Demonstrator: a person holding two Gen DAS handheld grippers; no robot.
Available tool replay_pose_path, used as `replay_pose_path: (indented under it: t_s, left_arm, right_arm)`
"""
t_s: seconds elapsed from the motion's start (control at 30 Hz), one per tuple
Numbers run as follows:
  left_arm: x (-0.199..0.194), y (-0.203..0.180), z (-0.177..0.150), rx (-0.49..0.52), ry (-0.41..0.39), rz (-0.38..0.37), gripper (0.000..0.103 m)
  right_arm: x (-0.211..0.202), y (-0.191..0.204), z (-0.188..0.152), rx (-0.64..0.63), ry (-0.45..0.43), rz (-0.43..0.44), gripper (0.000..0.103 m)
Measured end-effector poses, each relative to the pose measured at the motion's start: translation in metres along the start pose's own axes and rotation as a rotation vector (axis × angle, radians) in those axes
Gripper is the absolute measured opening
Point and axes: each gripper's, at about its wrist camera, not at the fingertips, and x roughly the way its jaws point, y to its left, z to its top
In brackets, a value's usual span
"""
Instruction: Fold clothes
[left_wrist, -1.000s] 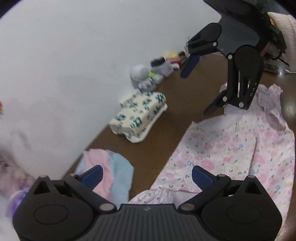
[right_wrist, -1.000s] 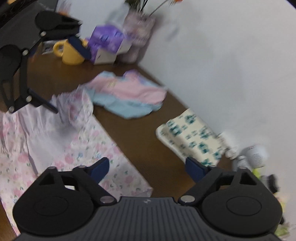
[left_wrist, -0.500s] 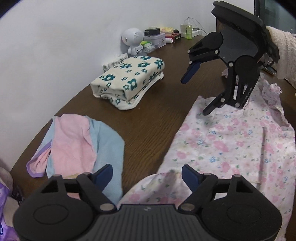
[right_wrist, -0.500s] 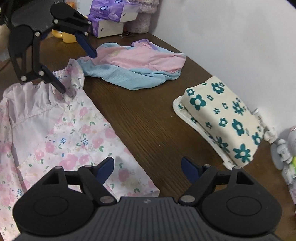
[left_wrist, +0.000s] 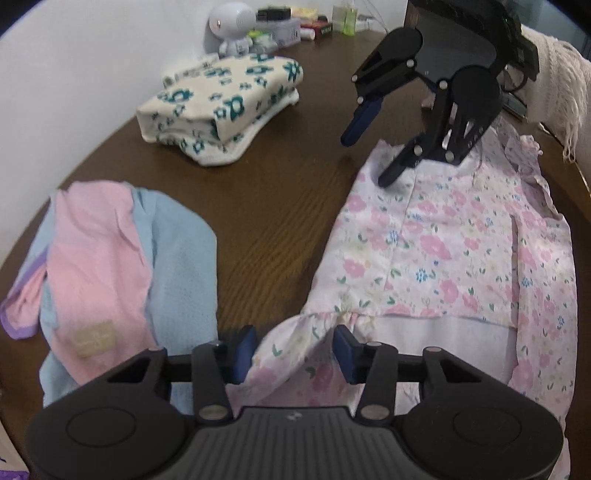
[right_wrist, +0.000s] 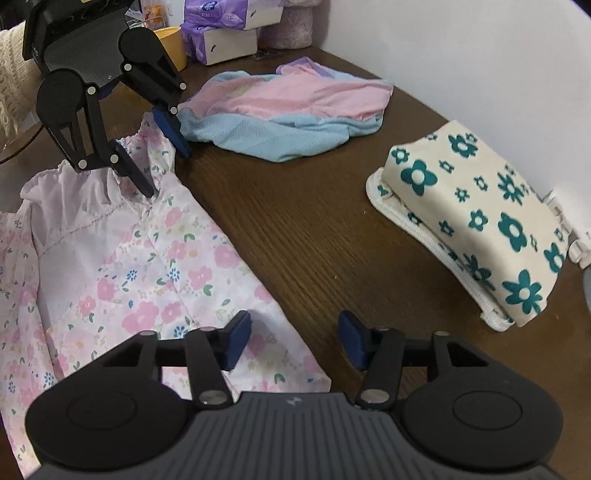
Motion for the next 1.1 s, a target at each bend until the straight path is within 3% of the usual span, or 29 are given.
replay_pose_path:
  t_s: [0.23, 0.37, 0.57, 0.63, 0.87, 1.1]
  left_arm:
    - [-0.001, 0.006, -0.002, -0.014, 0.007, -0.034, 0.036]
    - [-0.002, 0.005, -0.003, -0.016, 0.003, -0.034, 0.034]
    - [-0.003, -0.007, -0.005, -0.014, -0.013, -0.014, 0.011]
    - [-0.005, -0.015, -0.006, 0.0, -0.026, 0.005, 0.01]
    - [-0.027, -0.063, -0.019, 0.128, -0.107, 0.184, 0.006]
    - [-0.038, -0.131, -0.038, 0.311, -0.149, 0.431, 0.005]
  right_arm:
    - [0.002, -0.012, -0.002, 0.038, 0.005, 0.057, 0.046]
    - [0.0, -0.01, 0.0, 0.025, 0.018, 0.084, 0.019]
    - [-0.007, 0.005, 0.0, -0.03, 0.022, 0.032, 0.004]
    - [-0.013, 0.014, -0.001, -0.057, 0.005, -0.001, 0.003]
    - [-0.037, 0.055, -0.013, -0.159, -0.065, -0.154, 0.001]
    - [-0.066, 0.12, -0.035, -0.293, -0.187, -0.332, 0.0]
